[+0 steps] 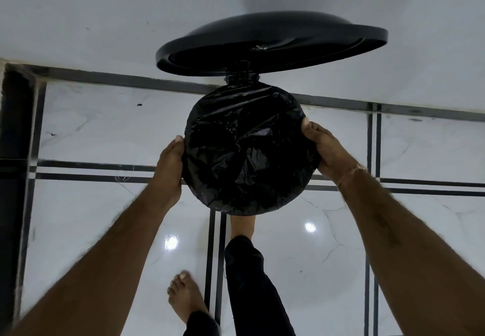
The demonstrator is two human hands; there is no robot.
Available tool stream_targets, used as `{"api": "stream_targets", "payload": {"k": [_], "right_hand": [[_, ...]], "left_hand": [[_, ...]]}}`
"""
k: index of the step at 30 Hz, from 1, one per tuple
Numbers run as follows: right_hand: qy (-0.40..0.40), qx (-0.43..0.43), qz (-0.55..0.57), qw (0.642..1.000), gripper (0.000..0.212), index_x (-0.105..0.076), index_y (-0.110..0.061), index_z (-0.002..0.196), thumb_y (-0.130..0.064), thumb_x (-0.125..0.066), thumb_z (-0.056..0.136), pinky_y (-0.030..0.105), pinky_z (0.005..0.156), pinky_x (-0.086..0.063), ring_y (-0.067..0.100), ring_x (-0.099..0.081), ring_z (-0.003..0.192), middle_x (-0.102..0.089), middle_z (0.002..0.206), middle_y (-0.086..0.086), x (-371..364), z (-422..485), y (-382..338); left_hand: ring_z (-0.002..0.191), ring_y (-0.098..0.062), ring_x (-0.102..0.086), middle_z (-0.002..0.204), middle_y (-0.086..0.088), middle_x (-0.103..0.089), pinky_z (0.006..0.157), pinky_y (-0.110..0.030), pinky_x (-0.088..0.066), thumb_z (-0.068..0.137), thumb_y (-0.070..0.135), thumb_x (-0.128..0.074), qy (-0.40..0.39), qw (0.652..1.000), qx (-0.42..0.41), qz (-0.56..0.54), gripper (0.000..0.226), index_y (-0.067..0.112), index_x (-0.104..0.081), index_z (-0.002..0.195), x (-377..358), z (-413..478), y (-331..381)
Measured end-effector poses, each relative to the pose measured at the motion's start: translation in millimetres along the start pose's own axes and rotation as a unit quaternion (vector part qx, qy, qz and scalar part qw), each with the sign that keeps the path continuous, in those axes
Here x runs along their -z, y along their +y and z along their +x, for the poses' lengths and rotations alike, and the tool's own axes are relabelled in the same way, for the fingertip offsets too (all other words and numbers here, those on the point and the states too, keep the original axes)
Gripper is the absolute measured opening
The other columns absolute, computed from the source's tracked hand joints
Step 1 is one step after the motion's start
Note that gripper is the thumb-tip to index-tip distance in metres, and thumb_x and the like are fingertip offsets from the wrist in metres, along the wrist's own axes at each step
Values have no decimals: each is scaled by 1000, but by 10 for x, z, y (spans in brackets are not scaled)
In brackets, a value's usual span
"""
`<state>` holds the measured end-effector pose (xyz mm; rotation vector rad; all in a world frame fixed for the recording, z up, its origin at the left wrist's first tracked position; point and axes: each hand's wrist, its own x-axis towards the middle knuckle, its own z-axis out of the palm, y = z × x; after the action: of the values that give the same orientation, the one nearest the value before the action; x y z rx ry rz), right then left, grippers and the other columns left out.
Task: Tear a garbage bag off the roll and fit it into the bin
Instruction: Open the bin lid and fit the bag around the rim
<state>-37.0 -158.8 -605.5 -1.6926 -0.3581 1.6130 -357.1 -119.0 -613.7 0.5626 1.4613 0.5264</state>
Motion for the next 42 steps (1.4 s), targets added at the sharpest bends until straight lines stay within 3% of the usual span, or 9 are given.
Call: {"api": "stream_targets", "payload": {"k": [6,9,13,19,24,29,32,37,42], "right_hand": [[145,53,-18,988,46,-67,6,115,-39,-59,106,50,98,-61,37,-71,109,-72,119,28,-141,-262,243],[181,77,-91,976,32,-69,-3,115,-30,-52,110,36,86,-61,24,-69,97,-73,103,9,-187,-333,280],[81,24,-89,992,25,-61,-23,87,-26,-52,110,25,62,-43,6,-56,69,-63,75,-11,14,-250,54],[-61,-34,-95,993,32,-58,-29,92,-54,-77,86,29,74,-38,10,-53,89,-61,94,-10,282,-74,-95],[-4,-15,-61,998,34,-61,-27,91,-55,-77,81,30,81,-44,9,-61,89,-68,92,-11,223,-138,-38],[52,44,-35,997,27,-65,-20,88,-46,-68,88,20,72,-55,3,-70,80,-74,88,-8,100,-252,139],[28,28,-45,998,24,-65,-17,95,-41,-64,97,23,75,-49,4,-66,81,-72,88,-9,130,-193,96],[-57,-13,-59,997,22,-56,-20,83,-23,-58,104,26,72,-40,8,-54,76,-60,80,-8,270,-51,-88],[-66,46,-65,995,46,-61,-13,91,-45,-86,69,20,71,-52,7,-63,72,-69,77,-8,280,-7,-119]], "left_hand": [[112,-13,-69,118,2,-77,95,-31,-54,110,48,-28,-31,988,45,-147,51,20,-71,117,-68,-205,-5],[91,-6,-64,93,11,-72,82,-29,-50,111,30,-35,42,997,-15,-62,34,16,-66,109,-29,-285,-119],[68,-4,-58,81,7,-62,67,-31,-53,111,24,-40,36,994,-96,35,27,16,-63,99,82,-217,-175],[62,-10,-48,67,5,-53,67,-27,-46,100,23,-52,-10,1000,-6,-5,24,20,-61,79,84,-2,60],[69,-18,-53,71,-1,-62,65,-29,-48,95,29,-66,28,994,105,-26,22,14,-67,79,31,35,157],[67,-9,-55,68,11,-67,71,-26,-48,102,52,-52,57,996,53,-50,41,20,-68,82,7,-105,178],[79,-7,-62,79,14,-73,80,-29,-49,111,34,-37,-9,1000,1,-26,41,19,-72,94,83,-145,85],[71,-10,-60,77,8,-69,71,-29,-49,110,15,-40,-59,998,-28,20,31,17,-66,93,245,-21,81],[66,-14,-64,74,-2,-71,68,-26,-55,101,2,-58,-13,993,-89,80,19,12,-70,92,267,85,237]]}}
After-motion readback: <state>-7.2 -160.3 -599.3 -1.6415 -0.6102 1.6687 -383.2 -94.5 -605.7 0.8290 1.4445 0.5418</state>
